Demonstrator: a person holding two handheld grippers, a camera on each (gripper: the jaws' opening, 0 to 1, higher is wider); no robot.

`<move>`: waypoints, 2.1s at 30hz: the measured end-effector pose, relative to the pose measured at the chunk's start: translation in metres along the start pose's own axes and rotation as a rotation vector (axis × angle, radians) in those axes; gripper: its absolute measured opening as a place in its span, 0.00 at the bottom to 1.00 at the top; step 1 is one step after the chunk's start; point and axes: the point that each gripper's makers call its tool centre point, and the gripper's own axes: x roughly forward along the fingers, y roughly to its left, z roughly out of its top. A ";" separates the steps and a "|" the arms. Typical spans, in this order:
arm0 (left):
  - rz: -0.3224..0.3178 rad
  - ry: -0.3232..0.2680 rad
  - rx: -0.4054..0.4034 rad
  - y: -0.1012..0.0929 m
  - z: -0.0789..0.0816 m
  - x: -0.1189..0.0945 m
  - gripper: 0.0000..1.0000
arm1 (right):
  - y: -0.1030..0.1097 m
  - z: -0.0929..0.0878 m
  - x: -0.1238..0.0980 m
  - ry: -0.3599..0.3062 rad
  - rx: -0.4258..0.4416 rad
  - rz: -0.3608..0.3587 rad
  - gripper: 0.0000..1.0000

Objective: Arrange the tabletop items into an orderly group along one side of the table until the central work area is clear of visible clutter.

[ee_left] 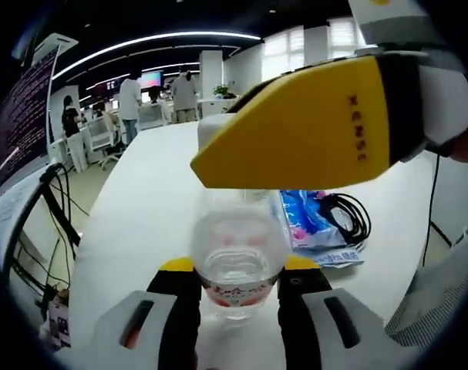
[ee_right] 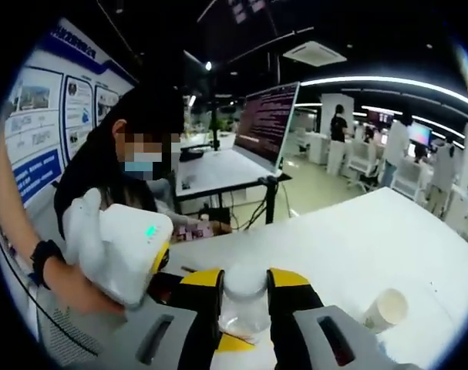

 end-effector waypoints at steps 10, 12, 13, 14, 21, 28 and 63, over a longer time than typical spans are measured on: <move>-0.004 -0.014 -0.004 0.009 0.018 0.008 0.37 | -0.023 0.001 -0.032 -0.044 0.122 -0.084 0.33; -0.002 -0.012 -0.002 0.012 0.019 0.012 0.37 | -0.028 -0.004 -0.041 -0.041 0.134 -0.103 0.33; -0.002 -0.012 -0.004 0.013 0.021 0.013 0.37 | -0.030 -0.006 -0.045 -0.038 0.137 -0.113 0.34; 0.001 -0.011 -0.008 0.017 0.022 0.017 0.37 | -0.033 -0.009 -0.049 -0.035 0.149 -0.116 0.35; 0.010 -0.014 -0.022 0.028 0.026 0.026 0.38 | -0.052 -0.023 -0.080 -0.047 0.201 -0.192 0.37; 0.022 -0.012 -0.040 0.037 0.028 0.034 0.38 | -0.069 -0.038 -0.108 -0.049 0.246 -0.265 0.38; 0.063 -0.032 -0.103 0.071 0.068 0.094 0.38 | -0.076 -0.134 -0.217 0.017 0.469 -0.506 0.45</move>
